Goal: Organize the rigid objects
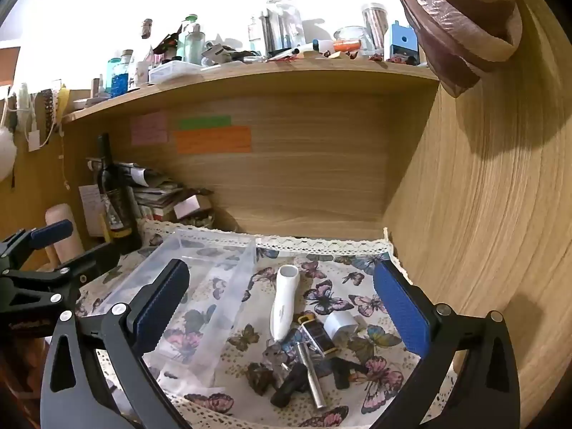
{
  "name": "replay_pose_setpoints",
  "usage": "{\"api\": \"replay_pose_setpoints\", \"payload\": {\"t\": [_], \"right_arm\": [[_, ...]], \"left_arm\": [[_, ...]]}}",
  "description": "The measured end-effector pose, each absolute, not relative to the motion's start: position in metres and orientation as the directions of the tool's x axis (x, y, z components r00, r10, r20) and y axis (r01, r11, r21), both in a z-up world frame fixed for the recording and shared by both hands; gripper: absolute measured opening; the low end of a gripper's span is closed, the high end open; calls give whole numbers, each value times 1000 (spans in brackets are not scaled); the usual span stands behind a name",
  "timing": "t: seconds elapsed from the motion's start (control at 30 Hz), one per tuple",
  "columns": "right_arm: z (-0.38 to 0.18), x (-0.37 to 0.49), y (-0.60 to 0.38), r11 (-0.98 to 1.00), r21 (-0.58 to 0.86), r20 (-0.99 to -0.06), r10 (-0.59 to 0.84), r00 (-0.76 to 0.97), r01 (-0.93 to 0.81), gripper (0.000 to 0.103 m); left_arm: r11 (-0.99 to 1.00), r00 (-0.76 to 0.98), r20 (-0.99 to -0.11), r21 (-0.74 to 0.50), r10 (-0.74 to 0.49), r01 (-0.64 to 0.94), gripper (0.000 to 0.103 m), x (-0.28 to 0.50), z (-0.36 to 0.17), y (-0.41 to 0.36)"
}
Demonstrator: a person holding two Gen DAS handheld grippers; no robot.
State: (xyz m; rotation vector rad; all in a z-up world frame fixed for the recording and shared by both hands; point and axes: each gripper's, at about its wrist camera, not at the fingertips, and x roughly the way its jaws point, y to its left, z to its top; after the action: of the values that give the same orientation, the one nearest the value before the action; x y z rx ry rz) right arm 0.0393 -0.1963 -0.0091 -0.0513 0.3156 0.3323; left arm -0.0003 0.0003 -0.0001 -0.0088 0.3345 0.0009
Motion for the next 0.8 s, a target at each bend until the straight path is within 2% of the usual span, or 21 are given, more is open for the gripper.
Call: {"api": "replay_pose_setpoints", "payload": {"t": [0.33, 0.8], "right_arm": [[-7, 37, -196, 944, -3, -306, 313, 899, -330, 103], [-6, 36, -195, 944, -4, -307, 314, 899, -331, 103]], "left_arm": [[1000, 935, -354, -23, -26, 19, 103, 5, 25, 6], [1000, 946, -324, -12, -27, 24, 103, -2, 11, -2]]}}
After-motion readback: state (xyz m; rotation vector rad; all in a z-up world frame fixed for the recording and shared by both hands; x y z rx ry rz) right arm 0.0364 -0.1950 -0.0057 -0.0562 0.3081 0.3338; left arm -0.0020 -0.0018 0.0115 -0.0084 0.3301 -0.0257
